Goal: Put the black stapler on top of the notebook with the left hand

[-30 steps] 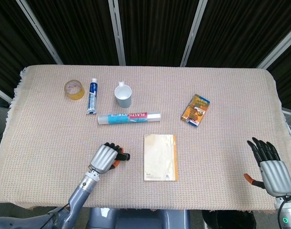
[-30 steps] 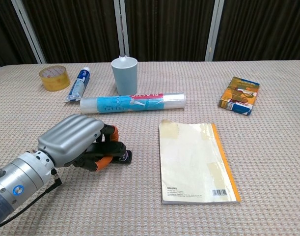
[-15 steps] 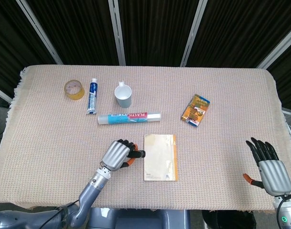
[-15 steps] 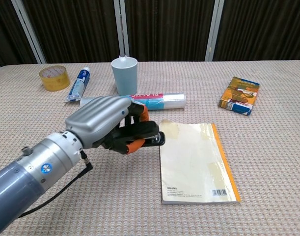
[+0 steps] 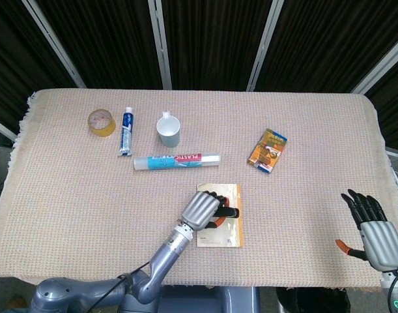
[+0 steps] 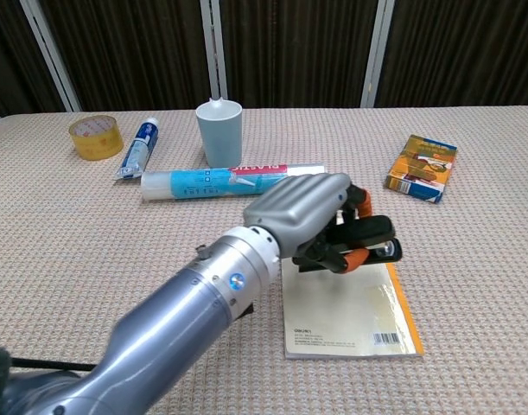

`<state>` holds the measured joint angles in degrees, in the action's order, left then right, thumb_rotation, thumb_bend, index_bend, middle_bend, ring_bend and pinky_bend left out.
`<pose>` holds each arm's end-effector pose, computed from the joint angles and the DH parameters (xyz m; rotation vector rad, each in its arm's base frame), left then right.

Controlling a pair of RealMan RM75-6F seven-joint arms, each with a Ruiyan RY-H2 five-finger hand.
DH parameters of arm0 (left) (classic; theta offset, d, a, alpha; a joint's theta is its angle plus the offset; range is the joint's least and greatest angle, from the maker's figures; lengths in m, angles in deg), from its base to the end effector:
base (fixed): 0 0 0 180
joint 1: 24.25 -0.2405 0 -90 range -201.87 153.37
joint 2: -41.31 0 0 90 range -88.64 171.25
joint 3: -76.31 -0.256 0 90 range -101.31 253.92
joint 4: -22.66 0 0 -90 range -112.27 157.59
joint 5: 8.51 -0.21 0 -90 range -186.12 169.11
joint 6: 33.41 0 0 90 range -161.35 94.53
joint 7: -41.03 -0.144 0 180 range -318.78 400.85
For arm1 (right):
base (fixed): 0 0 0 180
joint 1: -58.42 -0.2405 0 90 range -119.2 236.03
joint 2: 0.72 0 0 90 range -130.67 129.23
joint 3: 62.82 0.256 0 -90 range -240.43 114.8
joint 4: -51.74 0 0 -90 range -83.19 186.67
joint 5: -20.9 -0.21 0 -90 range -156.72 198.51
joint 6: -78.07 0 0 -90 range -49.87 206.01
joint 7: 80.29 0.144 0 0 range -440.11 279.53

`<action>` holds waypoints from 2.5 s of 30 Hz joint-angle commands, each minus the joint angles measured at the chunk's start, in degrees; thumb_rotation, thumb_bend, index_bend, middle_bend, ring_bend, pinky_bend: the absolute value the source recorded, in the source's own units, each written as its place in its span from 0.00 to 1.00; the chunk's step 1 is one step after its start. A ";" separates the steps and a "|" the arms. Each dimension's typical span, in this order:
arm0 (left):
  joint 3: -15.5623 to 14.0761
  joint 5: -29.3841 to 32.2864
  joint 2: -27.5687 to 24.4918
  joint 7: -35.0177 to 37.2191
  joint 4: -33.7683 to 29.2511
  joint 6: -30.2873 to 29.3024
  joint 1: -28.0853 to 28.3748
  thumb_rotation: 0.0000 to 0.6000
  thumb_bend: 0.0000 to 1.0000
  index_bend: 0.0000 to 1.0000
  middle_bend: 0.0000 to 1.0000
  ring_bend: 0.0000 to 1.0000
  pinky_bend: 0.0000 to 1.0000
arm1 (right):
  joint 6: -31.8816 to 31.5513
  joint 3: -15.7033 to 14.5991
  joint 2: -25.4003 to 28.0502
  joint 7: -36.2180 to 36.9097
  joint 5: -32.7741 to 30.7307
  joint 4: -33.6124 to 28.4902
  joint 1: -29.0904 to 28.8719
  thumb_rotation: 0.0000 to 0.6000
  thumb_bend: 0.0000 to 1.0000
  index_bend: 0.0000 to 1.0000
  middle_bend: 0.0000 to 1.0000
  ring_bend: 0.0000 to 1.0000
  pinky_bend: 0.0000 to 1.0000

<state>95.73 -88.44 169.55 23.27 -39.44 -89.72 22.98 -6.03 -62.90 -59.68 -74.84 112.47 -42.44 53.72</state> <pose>0.0042 0.2799 -0.1651 -1.9500 -0.9923 -1.3345 -0.3047 -0.1684 0.1700 1.4888 -0.9495 0.9319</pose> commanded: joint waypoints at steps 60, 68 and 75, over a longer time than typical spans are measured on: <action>-5.87 11.33 -6.18 -17.43 -11.97 -0.93 2.15 1.00 0.19 0.00 0.00 0.05 0.26 | -0.90 0.61 -1.35 -3.12 -0.73 0.37 0.82 1.00 0.12 0.00 0.00 0.00 0.00; -12.45 4.92 -22.23 -20.43 -31.47 -11.57 -5.90 1.00 0.19 0.00 0.00 0.01 0.19 | -1.85 0.46 -1.27 -3.69 -0.13 0.27 1.29 1.00 0.12 0.00 0.00 0.00 0.00; -23.49 -1.07 -40.51 -23.78 -41.29 -26.91 -18.61 1.00 0.20 0.00 0.00 0.01 0.17 | -2.60 0.50 -1.59 -5.42 0.11 -0.28 1.65 1.00 0.12 0.00 0.00 0.00 0.00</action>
<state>78.44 -85.76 137.31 1.55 -75.88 -108.75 11.37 -8.53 -62.42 -61.19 -80.07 112.57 -42.62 55.30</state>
